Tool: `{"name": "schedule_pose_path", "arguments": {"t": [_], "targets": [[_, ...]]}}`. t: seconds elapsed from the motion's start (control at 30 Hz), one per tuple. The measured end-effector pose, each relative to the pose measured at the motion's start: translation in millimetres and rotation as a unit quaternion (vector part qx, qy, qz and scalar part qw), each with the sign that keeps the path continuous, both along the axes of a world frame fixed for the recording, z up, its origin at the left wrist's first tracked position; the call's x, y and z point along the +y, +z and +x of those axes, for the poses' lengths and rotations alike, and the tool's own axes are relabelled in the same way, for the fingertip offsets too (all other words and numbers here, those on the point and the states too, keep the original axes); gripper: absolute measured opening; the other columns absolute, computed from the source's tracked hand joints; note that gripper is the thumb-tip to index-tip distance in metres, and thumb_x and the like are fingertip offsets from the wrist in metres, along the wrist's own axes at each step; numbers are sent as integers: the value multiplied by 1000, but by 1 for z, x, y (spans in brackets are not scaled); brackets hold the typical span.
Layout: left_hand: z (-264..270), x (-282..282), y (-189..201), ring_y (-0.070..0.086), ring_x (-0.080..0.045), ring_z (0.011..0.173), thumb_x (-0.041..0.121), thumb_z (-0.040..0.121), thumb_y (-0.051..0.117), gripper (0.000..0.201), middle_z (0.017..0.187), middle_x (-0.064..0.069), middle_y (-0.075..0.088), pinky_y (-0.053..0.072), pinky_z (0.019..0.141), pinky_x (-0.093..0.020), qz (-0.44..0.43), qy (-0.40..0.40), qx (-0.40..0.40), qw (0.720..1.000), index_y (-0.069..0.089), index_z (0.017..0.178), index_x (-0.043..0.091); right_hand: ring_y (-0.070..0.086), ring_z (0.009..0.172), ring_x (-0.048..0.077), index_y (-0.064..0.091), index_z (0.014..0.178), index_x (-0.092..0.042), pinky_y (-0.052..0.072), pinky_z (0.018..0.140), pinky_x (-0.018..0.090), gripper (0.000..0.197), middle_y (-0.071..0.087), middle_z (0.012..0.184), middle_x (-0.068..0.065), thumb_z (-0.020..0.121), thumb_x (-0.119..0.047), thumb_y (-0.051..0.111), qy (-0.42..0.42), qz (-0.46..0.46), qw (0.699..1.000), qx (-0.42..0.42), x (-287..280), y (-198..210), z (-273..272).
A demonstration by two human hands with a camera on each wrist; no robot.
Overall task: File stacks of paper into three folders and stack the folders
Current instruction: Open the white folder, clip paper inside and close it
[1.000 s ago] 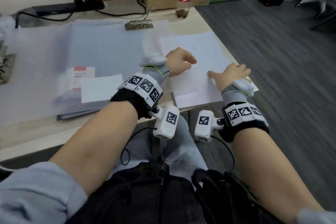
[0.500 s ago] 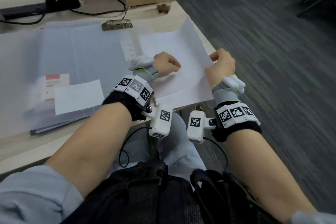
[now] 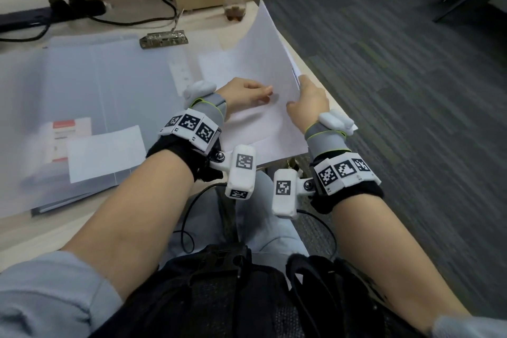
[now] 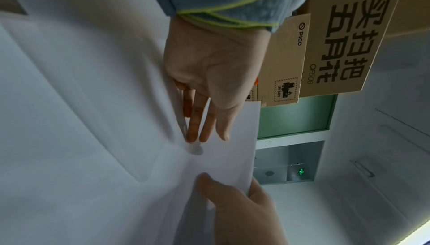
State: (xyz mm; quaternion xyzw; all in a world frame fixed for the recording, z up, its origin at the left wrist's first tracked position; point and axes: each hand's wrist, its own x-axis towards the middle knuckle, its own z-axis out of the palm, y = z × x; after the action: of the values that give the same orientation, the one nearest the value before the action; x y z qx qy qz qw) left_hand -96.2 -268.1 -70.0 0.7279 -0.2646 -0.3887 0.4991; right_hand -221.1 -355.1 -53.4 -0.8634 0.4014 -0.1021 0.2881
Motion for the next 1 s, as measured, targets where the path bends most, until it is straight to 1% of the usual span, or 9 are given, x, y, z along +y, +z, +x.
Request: {"name": "schedule_pose_path", "arguments": {"t": [0.13, 0.23, 0.4, 0.53, 0.63, 0.73, 0.83, 0.9, 1.0], "targets": [[2, 4, 9, 63, 1, 58, 11, 94, 55, 13, 80, -6, 61, 53, 64, -8, -44, 23, 20, 999, 62, 99, 1, 49, 81, 39, 57, 89, -8, 34, 64, 34, 13, 53, 88, 16, 88, -7, 44, -28, -31, 999, -3, 0, 22, -3], [6, 7, 14, 58, -3, 62, 13, 96, 51, 11, 78, -4, 58, 42, 47, -5, -29, 51, -16, 998, 58, 94, 5, 43, 74, 35, 60, 87, -10, 33, 64, 34, 19, 48, 81, 12, 85, -6, 42, -63, -69, 995, -24, 2, 46, -3], [14, 10, 15, 59, -7, 77, 40, 96, 48, 25, 89, 3, 57, 40, 62, -19, -4, 89, -37, 995, 52, 80, 21, 53, 89, 40, 59, 109, -14, 30, 65, 35, 30, 60, 99, 17, 89, -8, 38, -91, -154, 979, -102, 7, 86, -5], [20, 13, 31, 60, -17, 105, 54, 94, 40, 45, 120, 3, 56, 48, 71, -26, -48, 116, -8, 992, 50, 114, 15, 52, 84, 35, 61, 117, -16, 26, 65, 30, 31, 66, 88, 11, 95, -14, 38, -84, -196, 946, -243, 7, 100, -3], [27, 20, 57, 58, -19, 112, 41, 99, 39, 40, 128, -2, 56, 53, 90, -36, -158, 165, -26, 973, 48, 123, 10, 36, 59, 12, 63, 89, -9, 25, 61, 23, 20, 45, 51, -15, 92, -13, 43, -36, -142, 913, -381, 7, 97, 6], [40, 44, 90, 61, -16, 95, 15, 93, 50, 15, 110, -2, 62, 52, 83, -26, -269, 258, -72, 925, 51, 108, 15, 49, 60, -8, 58, 86, -19, 36, 62, 11, 16, 55, 60, -29, 89, -6, 50, 37, -19, 871, -489, 14, 94, 17], [54, 72, 105, 56, -14, 79, -1, 76, 48, 23, 86, 3, 58, 48, 72, -24, -278, 294, -110, 908, 48, 86, 20, 58, 75, 9, 64, 93, -8, 50, 72, 26, 14, 65, 80, -6, 81, -5, 57, 76, 103, 864, -487, 15, 85, 28], [56, 88, 104, 52, -8, 72, -4, 71, 46, 26, 79, 6, 55, 44, 63, -16, -242, 302, -131, 913, 47, 80, 21, 59, 70, 13, 65, 81, -11, 51, 67, 27, 8, 66, 73, -5, 75, -5, 65, 78, 177, 877, -441, 17, 70, 36], [51, 100, 87, 55, -17, 79, 4, 61, 48, 26, 83, -2, 60, 46, 68, -26, -209, 269, -139, 930, 55, 85, 9, 64, 61, 7, 67, 82, -9, 52, 60, 21, 17, 69, 66, -9, 75, 5, 73, 40, 289, 860, -418, 26, 48, 38]]}}
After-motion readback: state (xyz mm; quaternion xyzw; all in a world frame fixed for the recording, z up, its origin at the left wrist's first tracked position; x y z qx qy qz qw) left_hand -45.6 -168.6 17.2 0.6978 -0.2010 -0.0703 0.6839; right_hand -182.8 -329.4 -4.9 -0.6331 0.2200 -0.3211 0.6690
